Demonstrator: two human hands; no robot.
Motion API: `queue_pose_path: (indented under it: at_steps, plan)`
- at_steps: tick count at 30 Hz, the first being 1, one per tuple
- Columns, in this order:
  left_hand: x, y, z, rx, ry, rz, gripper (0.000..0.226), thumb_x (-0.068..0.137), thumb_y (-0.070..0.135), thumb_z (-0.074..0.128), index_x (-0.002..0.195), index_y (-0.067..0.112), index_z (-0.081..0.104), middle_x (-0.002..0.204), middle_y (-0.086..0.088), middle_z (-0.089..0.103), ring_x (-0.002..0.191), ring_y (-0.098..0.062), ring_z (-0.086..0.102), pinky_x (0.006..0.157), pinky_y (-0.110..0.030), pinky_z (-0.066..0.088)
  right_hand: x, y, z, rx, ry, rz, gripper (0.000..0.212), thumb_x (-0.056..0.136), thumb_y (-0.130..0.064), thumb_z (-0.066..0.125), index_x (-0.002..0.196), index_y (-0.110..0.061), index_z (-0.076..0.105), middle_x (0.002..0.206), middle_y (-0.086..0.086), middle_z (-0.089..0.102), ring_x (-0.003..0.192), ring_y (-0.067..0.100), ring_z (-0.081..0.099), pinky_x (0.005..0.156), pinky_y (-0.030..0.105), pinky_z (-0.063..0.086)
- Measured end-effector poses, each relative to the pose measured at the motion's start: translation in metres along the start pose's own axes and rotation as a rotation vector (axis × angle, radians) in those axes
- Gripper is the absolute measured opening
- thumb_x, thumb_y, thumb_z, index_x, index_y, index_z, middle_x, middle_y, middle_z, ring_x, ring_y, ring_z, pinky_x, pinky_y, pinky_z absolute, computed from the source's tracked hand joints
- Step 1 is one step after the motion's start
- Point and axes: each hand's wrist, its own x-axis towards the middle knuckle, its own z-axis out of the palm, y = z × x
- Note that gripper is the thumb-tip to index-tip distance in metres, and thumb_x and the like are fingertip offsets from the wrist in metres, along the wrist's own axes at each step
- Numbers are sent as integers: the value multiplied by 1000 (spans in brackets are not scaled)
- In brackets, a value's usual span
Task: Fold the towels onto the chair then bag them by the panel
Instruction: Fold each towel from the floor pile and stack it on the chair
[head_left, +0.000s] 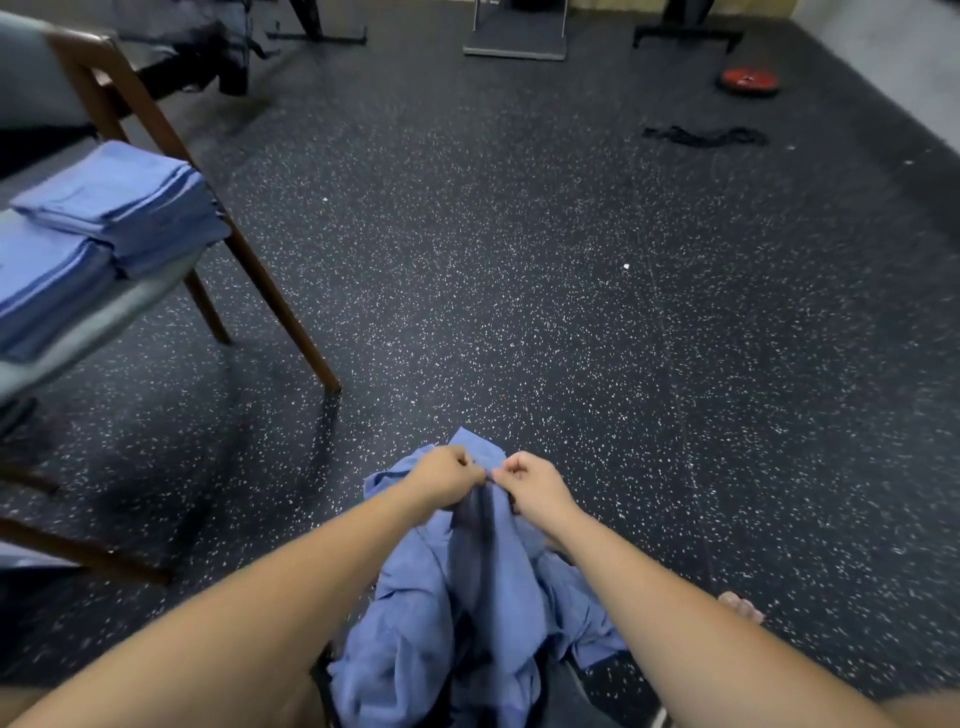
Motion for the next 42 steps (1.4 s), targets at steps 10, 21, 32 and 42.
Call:
queue_pose_path:
  at_steps: [10, 21, 32, 42]
  plan:
    - [-55, 135, -118, -148, 67, 282, 21, 93, 14, 76, 99, 17, 56, 82, -8, 63, 60, -15, 54, 44, -20, 43, -32, -169, -85, -68, -85, -335, 10, 106, -19, 65, 106, -10, 69, 93, 15, 78, 72, 18, 72, 67, 35, 58]
    - [-128, 236, -161, -481, 52, 488, 16, 97, 5, 72, 97, 21, 68, 95, -8, 68, 79, -19, 59, 53, -20, 52, -130, -257, -155, -202, 125, -692, 18, 105, -31, 59, 89, -22, 63, 82, -4, 72, 76, 15, 67, 81, 46, 56]
    - [-167, 268, -167, -817, 75, 648, 19, 98, -10, 63, 98, 8, 71, 70, 2, 65, 49, -3, 52, 52, -13, 46, -164, -258, -179, -312, 25, -769, 38, 86, -51, 78, 93, -18, 61, 83, 6, 69, 73, 19, 59, 75, 54, 53]
    - [-183, 262, -153, -448, -57, 797, 34, 88, -7, 66, 110, 15, 81, 100, -10, 75, 88, -21, 63, 87, -29, 55, -167, -283, -227, -409, 104, -772, 36, 107, -25, 59, 74, -14, 48, 69, -13, 42, 66, 6, 37, 61, 33, 32]
